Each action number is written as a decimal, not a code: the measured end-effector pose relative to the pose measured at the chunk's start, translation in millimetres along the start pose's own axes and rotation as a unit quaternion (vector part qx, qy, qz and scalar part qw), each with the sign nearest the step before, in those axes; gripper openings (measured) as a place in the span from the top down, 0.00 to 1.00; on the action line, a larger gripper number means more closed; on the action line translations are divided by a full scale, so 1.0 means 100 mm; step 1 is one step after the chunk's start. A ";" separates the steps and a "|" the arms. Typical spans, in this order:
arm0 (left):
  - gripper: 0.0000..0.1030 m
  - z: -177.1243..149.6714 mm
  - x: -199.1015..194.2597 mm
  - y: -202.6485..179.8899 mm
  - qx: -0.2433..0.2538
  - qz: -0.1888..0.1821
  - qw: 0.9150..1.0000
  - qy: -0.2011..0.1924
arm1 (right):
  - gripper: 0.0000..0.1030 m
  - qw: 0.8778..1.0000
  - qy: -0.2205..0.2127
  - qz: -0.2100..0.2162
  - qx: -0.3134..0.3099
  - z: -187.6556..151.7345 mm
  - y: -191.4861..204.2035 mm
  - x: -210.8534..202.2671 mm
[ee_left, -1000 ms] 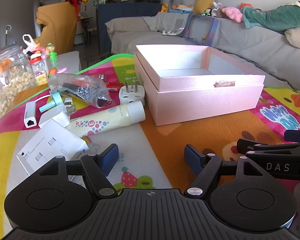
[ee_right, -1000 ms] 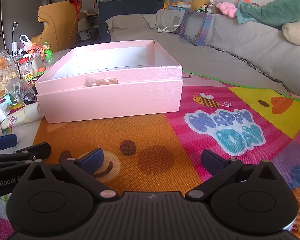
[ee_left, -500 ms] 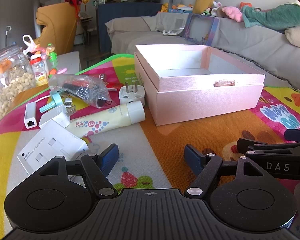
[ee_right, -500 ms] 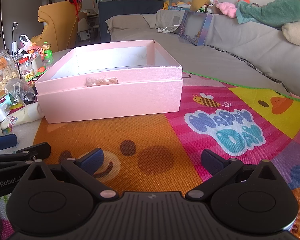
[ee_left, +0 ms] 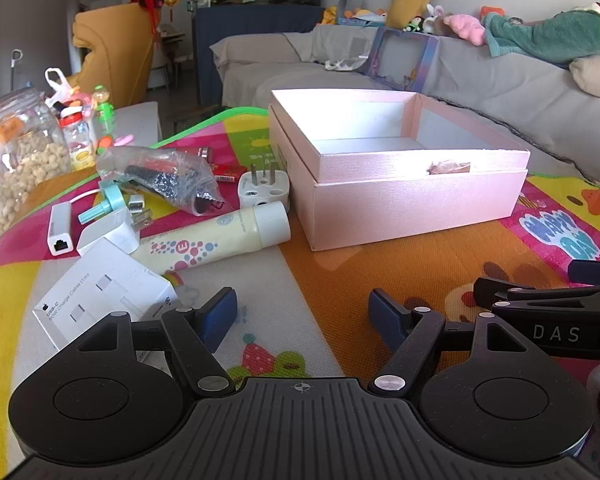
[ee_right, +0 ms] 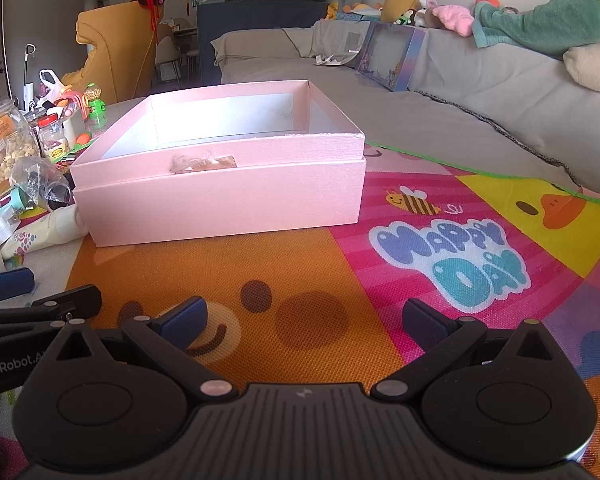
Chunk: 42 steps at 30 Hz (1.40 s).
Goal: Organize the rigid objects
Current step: 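Grasp the white cable box with the right gripper while the left grasps the white adapter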
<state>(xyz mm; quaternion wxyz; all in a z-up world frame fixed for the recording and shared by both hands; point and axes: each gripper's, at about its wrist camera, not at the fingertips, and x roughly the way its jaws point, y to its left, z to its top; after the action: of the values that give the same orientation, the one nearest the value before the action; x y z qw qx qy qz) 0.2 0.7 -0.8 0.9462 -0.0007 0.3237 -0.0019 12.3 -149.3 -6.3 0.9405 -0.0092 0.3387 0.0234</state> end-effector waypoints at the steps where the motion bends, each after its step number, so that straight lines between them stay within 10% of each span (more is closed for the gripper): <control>1: 0.24 0.00 0.00 0.00 0.000 0.000 1.000 0.000 | 0.00 1.000 0.000 0.001 0.001 0.01 -0.01 0.02; 18: 0.31 0.11 -0.76 0.54 -0.058 0.020 0.996 -0.062 | 0.10 0.993 0.075 0.052 -0.068 0.24 -0.02 0.06; 23: 0.33 0.19 -0.89 1.20 -0.114 0.103 0.987 -0.036 | 0.12 0.964 0.019 0.210 -0.162 0.31 0.49 -0.25; 28: 0.42 0.11 -0.95 1.61 -0.168 0.099 0.981 -0.022 | 0.12 0.929 -0.094 0.281 -0.222 0.31 1.12 -0.46; 32: 0.42 0.06 -0.97 1.77 -0.179 0.112 0.977 -0.031 | 0.13 0.880 -0.018 0.357 -0.311 0.29 1.71 -0.30; 42: 0.42 0.24 -0.62 1.88 -0.158 0.087 0.983 -0.031 | 0.33 0.892 0.010 0.321 -0.320 0.22 1.79 -0.15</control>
<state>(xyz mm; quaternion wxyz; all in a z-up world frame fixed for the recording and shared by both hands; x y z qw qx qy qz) -33.4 189.0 55.1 0.9403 -0.1219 0.2893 0.1317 6.1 29.9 20.1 0.8248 -0.2009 0.3065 0.4306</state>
